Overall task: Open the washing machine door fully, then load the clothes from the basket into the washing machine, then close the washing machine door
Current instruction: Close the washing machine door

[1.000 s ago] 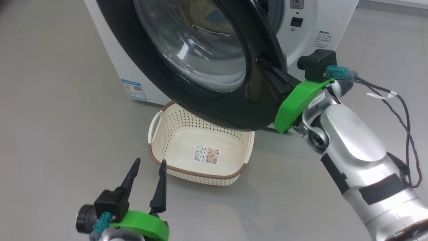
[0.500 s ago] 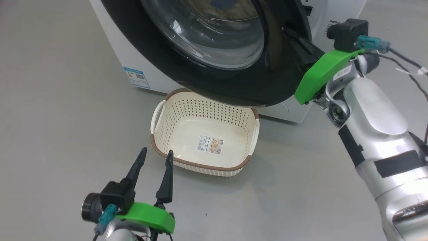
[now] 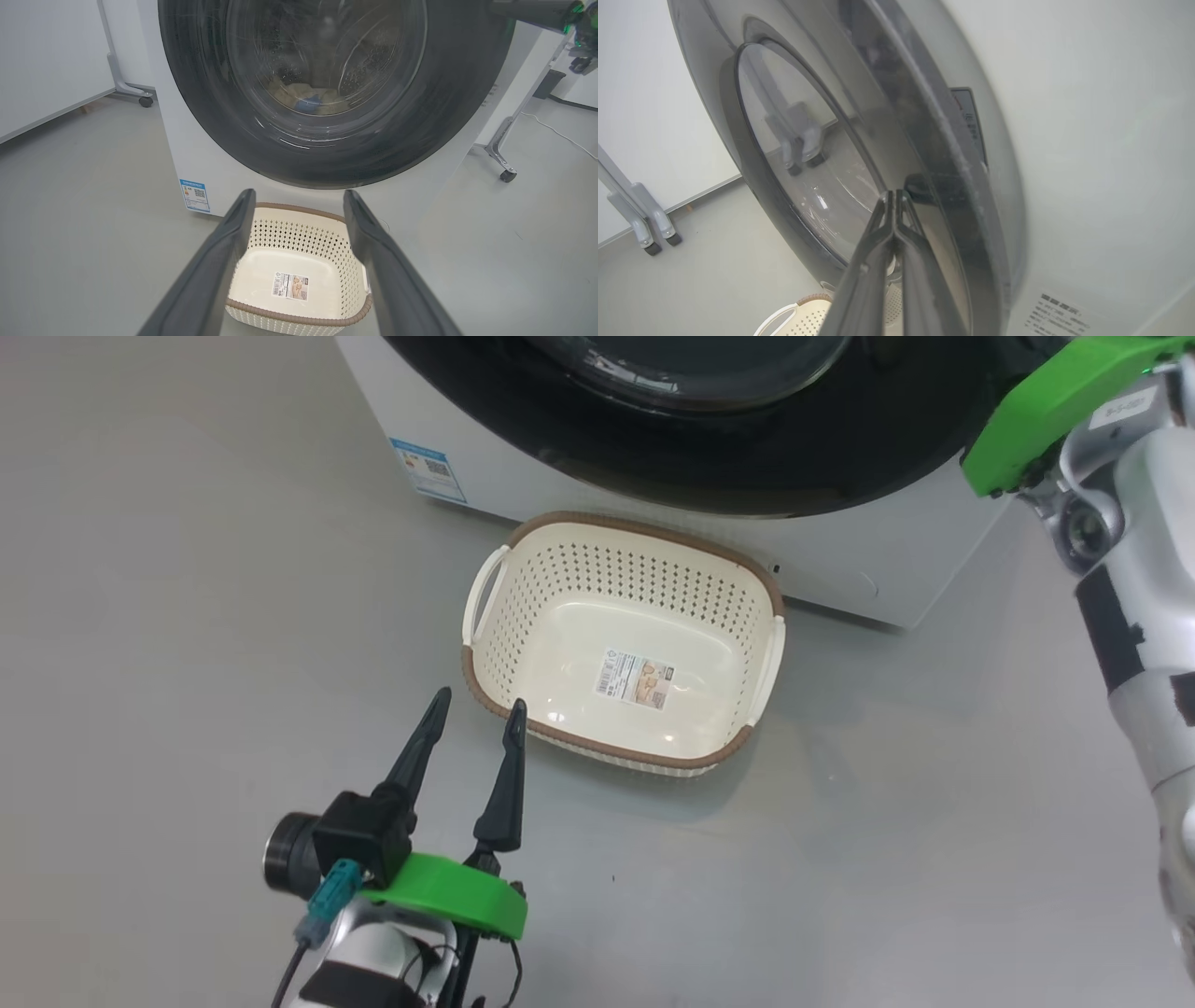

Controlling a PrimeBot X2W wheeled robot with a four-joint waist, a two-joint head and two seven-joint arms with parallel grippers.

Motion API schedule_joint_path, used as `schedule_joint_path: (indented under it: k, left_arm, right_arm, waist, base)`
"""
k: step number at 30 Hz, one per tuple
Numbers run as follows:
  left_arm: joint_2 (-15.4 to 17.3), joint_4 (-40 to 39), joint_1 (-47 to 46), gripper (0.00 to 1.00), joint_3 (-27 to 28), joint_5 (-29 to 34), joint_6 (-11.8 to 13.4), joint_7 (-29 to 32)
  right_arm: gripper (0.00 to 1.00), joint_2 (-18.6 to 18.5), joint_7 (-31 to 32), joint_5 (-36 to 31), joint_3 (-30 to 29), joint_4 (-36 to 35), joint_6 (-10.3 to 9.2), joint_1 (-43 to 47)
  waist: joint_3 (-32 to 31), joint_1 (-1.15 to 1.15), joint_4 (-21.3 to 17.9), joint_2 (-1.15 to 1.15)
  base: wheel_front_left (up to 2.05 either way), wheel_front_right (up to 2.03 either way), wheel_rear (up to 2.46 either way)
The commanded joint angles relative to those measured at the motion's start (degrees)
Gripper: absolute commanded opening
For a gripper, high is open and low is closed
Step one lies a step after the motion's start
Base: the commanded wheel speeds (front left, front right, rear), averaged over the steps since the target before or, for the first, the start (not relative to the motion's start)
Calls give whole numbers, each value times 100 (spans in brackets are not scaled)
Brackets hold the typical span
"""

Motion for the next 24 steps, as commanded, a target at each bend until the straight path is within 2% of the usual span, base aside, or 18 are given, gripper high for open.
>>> schedule_joint_path:
  k: [1, 12, 24]
  left_arm:
    - [23, -140, -181, 100, 171, 69, -26, -79]
    - [-147, -76, -161, 100, 339, 225, -159, -80]
    - [-179, 55, -82, 100, 554, 386, -244, -81]
  right_arm:
    - [0, -6, -12, -59, -26, -70, 24, -306]
    - [0, -53, -251, -99, -91, 469, 24, -644]
    - [0, 249, -549, -23, 534, 291, 24, -293]
  waist:
    - [109, -1, 112, 0]
    - [181, -1, 227, 0]
    - [-62, -1, -47, 0]
  base:
    - [0, 0, 0]
    - [0, 0, 0]
    - [0, 0, 0]
